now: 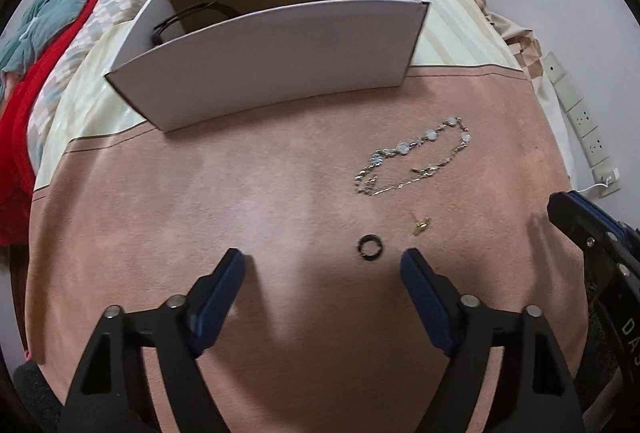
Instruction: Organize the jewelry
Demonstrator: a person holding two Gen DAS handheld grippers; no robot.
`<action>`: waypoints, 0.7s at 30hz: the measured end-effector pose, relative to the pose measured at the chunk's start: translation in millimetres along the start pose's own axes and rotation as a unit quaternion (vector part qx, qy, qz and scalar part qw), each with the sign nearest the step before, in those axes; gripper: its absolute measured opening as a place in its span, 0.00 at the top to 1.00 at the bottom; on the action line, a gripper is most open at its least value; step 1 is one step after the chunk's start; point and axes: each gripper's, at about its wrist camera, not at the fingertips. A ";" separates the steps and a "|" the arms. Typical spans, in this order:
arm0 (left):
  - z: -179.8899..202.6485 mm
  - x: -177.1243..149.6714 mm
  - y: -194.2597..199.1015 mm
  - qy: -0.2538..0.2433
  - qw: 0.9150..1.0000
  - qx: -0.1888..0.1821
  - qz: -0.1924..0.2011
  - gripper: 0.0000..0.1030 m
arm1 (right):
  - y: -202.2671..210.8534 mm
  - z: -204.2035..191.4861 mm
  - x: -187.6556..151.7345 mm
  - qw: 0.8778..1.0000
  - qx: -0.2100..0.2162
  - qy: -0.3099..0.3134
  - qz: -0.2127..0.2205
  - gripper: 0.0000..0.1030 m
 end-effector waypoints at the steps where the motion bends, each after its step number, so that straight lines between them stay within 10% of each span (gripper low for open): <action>1: 2.0 1.3 0.1 -0.002 1.000 0.001 0.000 0.27 | -0.1 1.6 0.9 1.000 -0.001 -0.002 0.001 0.88; 11: 11.6 13.4 3.0 -0.019 1.000 -0.013 0.018 0.90 | -1.0 6.8 2.4 1.000 -0.005 -0.015 0.003 0.87; 21: -7.1 12.6 28.6 -0.010 0.999 -0.017 0.042 0.90 | 14.3 3.2 9.4 1.000 0.011 -0.021 0.017 0.88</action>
Point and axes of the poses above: each gripper's, at about its wrist camera, not at the fingertips, and y roughly against the way its jaws point, z to its right, x to its top, and after that the axes turned 14 degrees about -y, right-handed
